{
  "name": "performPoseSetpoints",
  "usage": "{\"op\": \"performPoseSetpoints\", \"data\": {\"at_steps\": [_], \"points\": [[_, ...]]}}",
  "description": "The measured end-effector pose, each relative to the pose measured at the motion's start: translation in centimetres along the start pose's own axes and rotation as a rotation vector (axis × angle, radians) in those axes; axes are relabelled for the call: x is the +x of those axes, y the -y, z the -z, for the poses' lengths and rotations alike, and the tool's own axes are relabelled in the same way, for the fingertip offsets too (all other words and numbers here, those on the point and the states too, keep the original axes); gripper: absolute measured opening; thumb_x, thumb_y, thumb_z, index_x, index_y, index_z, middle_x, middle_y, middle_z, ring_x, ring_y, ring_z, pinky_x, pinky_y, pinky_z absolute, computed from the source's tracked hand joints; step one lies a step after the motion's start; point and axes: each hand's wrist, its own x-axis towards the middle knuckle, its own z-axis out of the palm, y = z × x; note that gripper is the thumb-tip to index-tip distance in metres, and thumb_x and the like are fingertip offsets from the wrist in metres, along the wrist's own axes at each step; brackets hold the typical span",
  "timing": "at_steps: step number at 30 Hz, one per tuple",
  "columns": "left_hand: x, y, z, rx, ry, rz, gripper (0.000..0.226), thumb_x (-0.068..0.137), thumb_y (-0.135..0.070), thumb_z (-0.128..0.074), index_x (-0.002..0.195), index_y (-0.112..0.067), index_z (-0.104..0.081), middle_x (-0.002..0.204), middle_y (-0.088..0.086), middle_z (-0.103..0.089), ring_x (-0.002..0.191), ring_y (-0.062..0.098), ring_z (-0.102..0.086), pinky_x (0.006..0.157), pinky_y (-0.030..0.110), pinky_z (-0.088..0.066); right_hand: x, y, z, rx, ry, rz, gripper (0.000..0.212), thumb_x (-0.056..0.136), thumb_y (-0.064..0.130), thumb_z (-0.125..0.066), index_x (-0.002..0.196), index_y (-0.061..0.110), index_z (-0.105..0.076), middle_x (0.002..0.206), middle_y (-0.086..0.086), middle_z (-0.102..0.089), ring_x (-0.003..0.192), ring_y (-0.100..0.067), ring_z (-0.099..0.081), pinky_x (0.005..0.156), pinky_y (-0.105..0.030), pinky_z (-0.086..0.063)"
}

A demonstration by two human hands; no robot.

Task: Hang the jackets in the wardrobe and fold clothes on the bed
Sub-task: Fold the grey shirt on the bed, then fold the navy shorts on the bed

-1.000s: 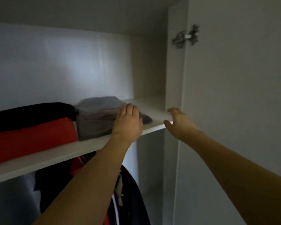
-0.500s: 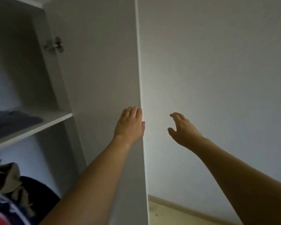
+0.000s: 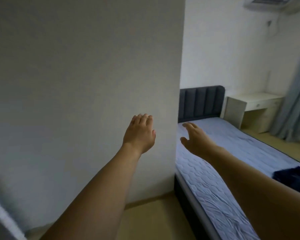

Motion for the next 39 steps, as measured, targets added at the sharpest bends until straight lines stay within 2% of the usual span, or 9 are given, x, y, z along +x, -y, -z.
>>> {"op": "performPoseSetpoints", "data": {"at_steps": [7, 14, 24, 30, 34, 39], "points": [[9.1, -19.7, -3.8, -0.133, 0.01, -0.201, 0.054, 0.097, -0.034, -0.042, 0.144, -0.008, -0.034, 0.146, 0.013, -0.04, 0.132, 0.029, -0.037, 0.116, 0.04, -0.023, -4.0, -19.0, 7.7, -0.016, -0.059, -0.218, 0.059, 0.093, 0.024, -0.06, 0.145, 0.013, -0.035, 0.15, -0.008, -0.037, 0.134, -0.026, -0.04, 0.108, -0.036, -0.036], [17.7, -35.8, -11.1, -0.168, 0.071, -0.293, 0.057, 0.098, -0.035, -0.04, 0.149, -0.012, -0.029, 0.153, 0.011, -0.032, 0.141, 0.03, -0.026, 0.118, 0.044, -0.011, -3.6, -37.0, 11.3, -0.04, -0.034, -0.348, 0.059, 0.094, 0.022, -0.055, 0.147, 0.009, -0.032, 0.153, -0.007, -0.033, 0.139, -0.023, -0.032, 0.113, -0.034, -0.028], [33.1, -55.2, -20.9, -0.306, 0.215, -0.241, 0.052, 0.097, -0.031, -0.041, 0.145, -0.01, -0.035, 0.151, 0.01, -0.036, 0.138, 0.027, -0.031, 0.118, 0.043, -0.014, 2.8, -61.3, 18.9, -0.089, 0.033, -0.432, 0.059, 0.094, 0.022, -0.051, 0.148, 0.01, -0.031, 0.153, -0.005, -0.031, 0.138, -0.021, -0.033, 0.11, -0.031, -0.028], [38.0, -66.6, -26.2, -0.326, 0.334, -0.249, 0.047, 0.097, -0.027, -0.04, 0.14, -0.009, -0.042, 0.145, 0.01, -0.042, 0.133, 0.027, -0.038, 0.117, 0.041, -0.017, 3.7, -76.1, 20.9, -0.104, 0.092, -0.501, 0.058, 0.092, 0.018, -0.05, 0.147, 0.01, -0.032, 0.152, -0.006, -0.032, 0.137, -0.022, -0.034, 0.109, -0.032, -0.029], [39.7, -73.1, -32.0, -0.297, 0.486, -0.166, 0.039, 0.096, -0.026, -0.04, 0.131, -0.01, -0.049, 0.136, 0.01, -0.05, 0.123, 0.029, -0.046, 0.109, 0.038, -0.029, 5.2, -86.8, 20.0, -0.095, 0.189, -0.469, 0.056, 0.093, 0.017, -0.047, 0.147, 0.012, -0.033, 0.154, -0.004, -0.029, 0.137, -0.023, -0.034, 0.109, -0.034, -0.032], [42.8, -80.6, -37.3, -0.31, 0.676, 0.054, 0.036, 0.097, -0.023, -0.037, 0.126, -0.009, -0.052, 0.134, 0.012, -0.052, 0.12, 0.032, -0.05, 0.1, 0.037, -0.041, 8.1, -100.4, 20.7, -0.026, 0.297, -0.46, 0.058, 0.091, 0.016, -0.045, 0.147, 0.012, -0.031, 0.154, -0.003, -0.027, 0.135, -0.023, -0.036, 0.106, -0.038, -0.038]]}}
